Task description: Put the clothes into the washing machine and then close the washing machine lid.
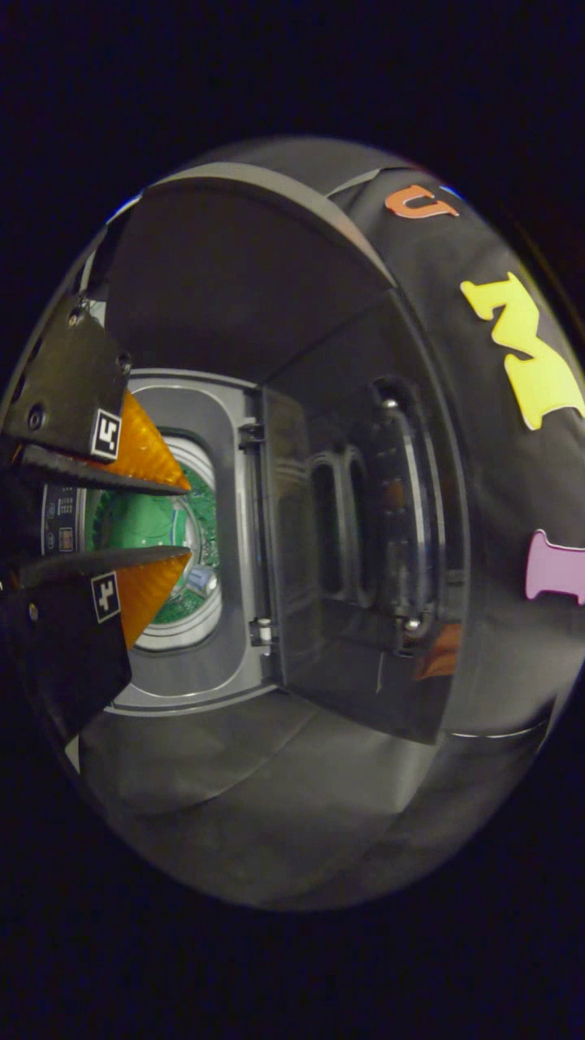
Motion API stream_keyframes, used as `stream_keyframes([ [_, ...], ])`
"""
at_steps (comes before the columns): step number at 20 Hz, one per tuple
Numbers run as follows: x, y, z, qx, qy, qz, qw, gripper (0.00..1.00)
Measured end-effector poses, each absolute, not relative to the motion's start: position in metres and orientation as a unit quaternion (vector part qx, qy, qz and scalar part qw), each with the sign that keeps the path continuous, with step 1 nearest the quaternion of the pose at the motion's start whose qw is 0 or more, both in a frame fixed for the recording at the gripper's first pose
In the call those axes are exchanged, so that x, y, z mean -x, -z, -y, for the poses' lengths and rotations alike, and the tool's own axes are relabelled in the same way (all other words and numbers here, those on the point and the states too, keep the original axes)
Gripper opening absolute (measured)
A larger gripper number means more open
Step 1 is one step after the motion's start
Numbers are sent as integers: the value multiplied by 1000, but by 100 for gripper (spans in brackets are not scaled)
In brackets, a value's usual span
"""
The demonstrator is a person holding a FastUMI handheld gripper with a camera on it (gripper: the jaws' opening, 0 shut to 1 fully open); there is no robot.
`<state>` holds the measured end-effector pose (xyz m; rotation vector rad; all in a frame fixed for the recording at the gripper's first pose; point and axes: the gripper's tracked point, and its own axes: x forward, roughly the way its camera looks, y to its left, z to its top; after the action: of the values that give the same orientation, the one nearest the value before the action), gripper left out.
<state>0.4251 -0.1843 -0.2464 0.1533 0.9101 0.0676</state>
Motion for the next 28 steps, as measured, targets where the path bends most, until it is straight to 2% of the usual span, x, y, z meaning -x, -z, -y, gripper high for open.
stream_keyframes([
  [1, -431, 234, 182, -78, -35, -428, 900, 45],
  [4, -450, 194, 179, -68, -44, -384, 920, 54],
  [5, -459, 182, 178, -58, -47, -369, 927, 64],
  [7, -476, 158, 174, -29, -50, -340, 939, 65],
  [10, -503, 126, 161, -2, -64, -295, 953, 79],
  [12, -520, 112, 152, 6, -77, -278, 958, 83],
  [13, -530, 112, 148, 9, -84, -277, 957, 88],
  [15, -551, 112, 139, 8, -92, -275, 957, 91],
  [21, -608, 124, 136, 21, -87, -253, 963, 91],
  [26, -609, 153, 154, -13, -74, -282, 957, 91],
  [28, -608, 150, 155, -40, -78, -264, 960, 92],
])
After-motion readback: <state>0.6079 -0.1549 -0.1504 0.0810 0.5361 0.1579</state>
